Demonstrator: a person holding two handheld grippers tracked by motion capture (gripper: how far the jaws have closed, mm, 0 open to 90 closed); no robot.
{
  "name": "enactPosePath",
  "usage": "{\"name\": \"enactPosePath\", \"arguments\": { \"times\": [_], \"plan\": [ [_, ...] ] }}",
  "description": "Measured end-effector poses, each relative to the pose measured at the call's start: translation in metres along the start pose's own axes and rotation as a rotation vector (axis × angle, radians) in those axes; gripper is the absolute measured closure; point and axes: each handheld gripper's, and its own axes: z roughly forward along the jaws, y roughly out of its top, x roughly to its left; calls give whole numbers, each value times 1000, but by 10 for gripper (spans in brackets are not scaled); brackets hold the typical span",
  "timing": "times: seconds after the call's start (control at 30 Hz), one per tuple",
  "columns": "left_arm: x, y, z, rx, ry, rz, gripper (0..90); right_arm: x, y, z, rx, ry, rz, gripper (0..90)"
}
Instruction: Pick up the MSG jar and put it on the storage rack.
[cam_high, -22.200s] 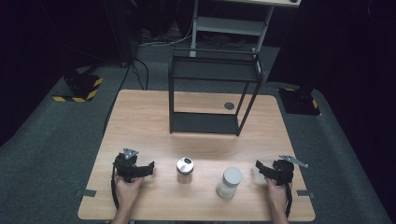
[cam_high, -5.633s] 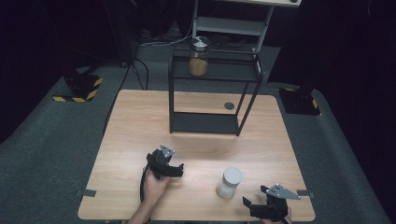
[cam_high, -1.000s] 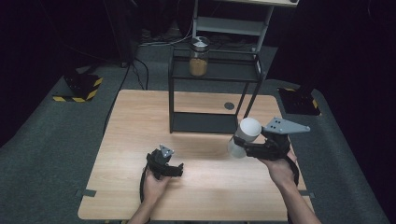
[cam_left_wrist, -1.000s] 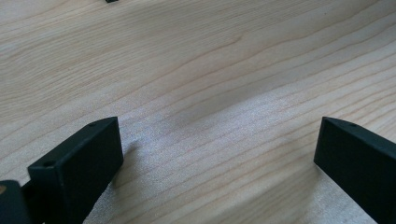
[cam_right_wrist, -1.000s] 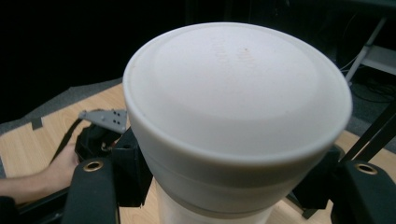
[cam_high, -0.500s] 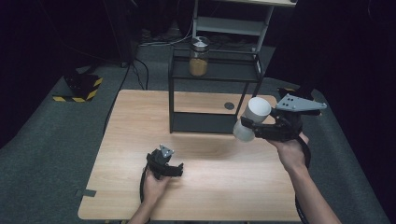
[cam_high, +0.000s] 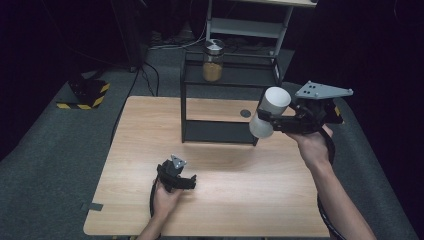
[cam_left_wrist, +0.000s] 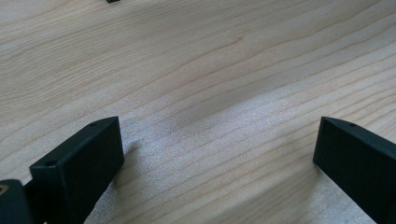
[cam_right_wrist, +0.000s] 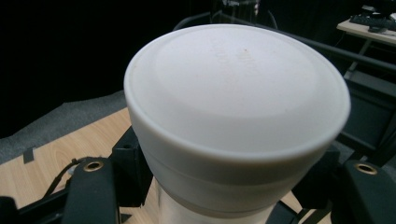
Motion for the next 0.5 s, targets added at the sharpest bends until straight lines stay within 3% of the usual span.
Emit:
{"name": "enactPosePath", "arguments": {
  "times": [0.5],
  "plan": [
    [0, 0, 0, 1, 3, 4, 20, -7, 36, 8, -21, -25, 4, 346]
  ]
}}
